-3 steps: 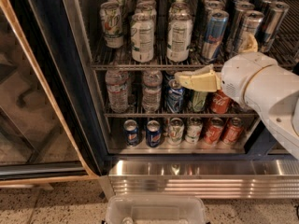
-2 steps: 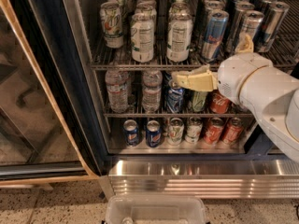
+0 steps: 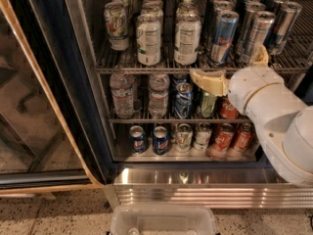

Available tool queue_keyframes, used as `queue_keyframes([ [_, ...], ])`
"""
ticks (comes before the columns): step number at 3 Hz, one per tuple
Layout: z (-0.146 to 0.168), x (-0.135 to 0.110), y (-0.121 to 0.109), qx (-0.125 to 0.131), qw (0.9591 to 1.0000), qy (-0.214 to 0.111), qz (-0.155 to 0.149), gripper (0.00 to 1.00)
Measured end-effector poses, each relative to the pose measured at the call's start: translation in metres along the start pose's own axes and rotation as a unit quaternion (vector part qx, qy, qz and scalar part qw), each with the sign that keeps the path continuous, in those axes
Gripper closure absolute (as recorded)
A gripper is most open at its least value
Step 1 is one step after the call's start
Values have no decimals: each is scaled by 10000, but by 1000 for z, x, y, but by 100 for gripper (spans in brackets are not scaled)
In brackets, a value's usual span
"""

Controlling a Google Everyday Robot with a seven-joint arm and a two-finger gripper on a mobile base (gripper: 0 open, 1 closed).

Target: Pick redbull can from top shelf of fridge

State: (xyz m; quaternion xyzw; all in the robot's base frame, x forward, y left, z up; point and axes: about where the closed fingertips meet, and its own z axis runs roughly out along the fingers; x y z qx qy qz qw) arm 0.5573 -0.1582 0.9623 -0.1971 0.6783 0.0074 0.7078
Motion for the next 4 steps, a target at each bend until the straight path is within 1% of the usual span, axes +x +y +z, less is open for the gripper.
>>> queue_keyframes([
  [1, 8, -18, 5, 157, 9995, -198, 182, 12],
  [2, 8, -19, 6, 154, 9995, -198, 172, 0],
  [3, 13, -17, 6, 162, 9994, -223, 211, 2],
  [4, 19, -16, 5, 203, 9991, -265, 242, 7],
])
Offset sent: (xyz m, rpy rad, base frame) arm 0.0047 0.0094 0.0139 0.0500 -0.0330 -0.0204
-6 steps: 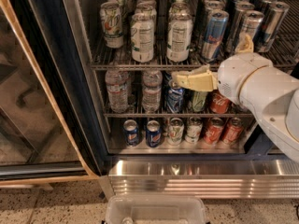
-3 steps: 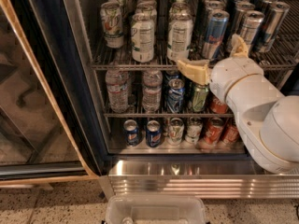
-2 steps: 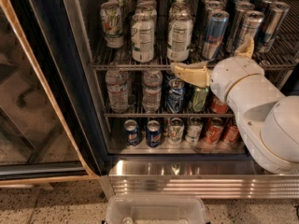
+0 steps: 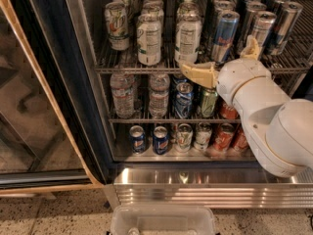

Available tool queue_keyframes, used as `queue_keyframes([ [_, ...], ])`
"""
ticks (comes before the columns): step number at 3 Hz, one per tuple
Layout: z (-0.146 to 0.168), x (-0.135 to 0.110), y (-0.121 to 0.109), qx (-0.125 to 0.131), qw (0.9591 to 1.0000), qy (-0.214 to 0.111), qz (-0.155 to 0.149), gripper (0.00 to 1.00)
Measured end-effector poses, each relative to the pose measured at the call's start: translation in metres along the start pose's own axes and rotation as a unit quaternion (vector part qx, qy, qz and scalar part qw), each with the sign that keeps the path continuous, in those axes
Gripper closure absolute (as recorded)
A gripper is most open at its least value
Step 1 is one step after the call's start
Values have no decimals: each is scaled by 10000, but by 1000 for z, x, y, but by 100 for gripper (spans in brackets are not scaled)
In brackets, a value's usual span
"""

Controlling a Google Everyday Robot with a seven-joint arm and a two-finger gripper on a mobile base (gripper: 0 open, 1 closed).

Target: Pick redbull can from top shelf of fridge

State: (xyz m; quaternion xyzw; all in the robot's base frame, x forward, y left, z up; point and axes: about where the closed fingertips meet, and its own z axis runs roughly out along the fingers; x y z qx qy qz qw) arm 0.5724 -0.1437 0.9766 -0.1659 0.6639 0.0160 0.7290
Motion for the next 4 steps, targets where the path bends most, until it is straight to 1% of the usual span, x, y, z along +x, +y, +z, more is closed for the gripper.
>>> queue_keyframes([
  [2, 8, -2, -5, 124, 9999, -114, 8, 10],
  [4, 9, -1, -12, 293, 9995, -148, -4, 20],
])
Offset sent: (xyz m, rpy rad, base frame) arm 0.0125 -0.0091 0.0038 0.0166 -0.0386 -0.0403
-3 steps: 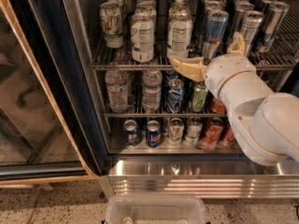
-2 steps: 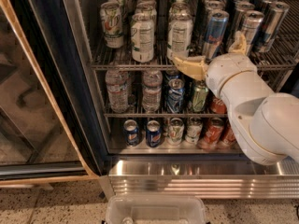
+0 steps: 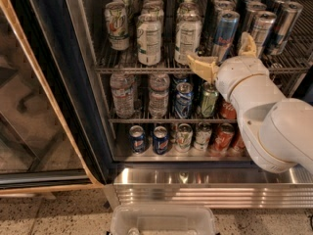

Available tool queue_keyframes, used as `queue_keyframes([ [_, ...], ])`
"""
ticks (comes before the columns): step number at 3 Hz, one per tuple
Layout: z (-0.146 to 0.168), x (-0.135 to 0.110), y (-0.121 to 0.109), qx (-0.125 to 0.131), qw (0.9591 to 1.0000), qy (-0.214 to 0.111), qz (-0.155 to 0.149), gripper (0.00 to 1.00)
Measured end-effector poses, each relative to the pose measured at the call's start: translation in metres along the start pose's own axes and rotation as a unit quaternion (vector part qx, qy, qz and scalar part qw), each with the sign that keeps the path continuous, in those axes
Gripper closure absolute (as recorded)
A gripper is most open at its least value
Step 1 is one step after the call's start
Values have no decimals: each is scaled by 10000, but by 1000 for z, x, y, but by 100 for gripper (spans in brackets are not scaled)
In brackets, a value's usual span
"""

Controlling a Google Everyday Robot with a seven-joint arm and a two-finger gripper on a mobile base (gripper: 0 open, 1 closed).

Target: Pick redbull can from top shelf of fridge

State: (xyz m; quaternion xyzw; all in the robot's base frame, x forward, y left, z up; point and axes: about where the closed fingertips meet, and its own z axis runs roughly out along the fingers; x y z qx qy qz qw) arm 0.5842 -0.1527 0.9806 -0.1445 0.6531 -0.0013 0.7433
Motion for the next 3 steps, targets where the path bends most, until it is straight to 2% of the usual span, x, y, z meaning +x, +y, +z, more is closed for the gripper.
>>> queue_keyframes([
  [3, 7, 9, -8, 199, 9998, 62, 6, 23],
])
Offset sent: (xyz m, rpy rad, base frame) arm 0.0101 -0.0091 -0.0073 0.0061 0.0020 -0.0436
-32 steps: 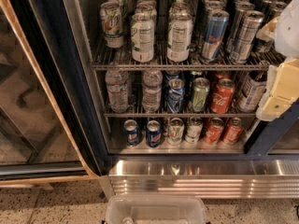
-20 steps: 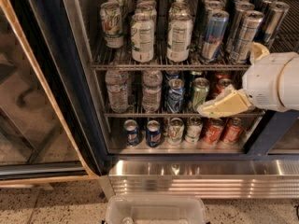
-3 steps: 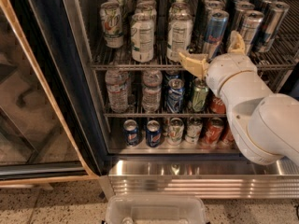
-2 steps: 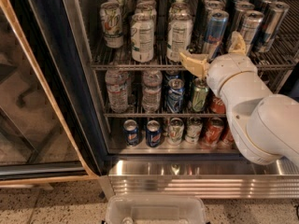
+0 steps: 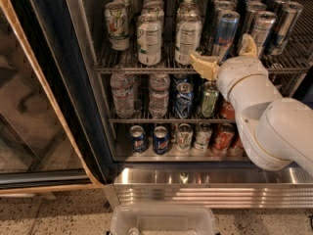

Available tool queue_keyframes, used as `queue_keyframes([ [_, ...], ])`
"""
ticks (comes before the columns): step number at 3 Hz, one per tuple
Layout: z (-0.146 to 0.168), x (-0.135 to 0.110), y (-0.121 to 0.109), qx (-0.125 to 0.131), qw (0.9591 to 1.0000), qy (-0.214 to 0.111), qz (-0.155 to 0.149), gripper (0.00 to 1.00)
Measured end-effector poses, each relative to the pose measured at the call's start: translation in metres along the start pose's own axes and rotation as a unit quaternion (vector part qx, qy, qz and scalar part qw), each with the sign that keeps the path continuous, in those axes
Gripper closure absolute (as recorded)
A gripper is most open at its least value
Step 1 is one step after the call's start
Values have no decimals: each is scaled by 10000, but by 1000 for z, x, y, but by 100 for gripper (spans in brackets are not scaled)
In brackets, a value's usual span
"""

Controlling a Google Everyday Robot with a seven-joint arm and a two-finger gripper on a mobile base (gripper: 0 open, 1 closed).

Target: Pick redbull can from top shelf of fridge

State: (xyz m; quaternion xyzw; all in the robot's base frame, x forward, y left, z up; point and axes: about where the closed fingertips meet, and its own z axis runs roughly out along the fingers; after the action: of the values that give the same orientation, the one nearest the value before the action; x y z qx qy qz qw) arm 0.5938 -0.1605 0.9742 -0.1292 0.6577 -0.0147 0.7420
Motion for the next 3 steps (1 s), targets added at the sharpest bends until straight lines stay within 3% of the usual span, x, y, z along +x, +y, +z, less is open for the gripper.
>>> queue_keyframes([
  [1, 17, 3, -9, 118, 9999, 7, -28, 30],
  [3, 23, 3, -12, 142, 9999, 5, -42, 38],
])
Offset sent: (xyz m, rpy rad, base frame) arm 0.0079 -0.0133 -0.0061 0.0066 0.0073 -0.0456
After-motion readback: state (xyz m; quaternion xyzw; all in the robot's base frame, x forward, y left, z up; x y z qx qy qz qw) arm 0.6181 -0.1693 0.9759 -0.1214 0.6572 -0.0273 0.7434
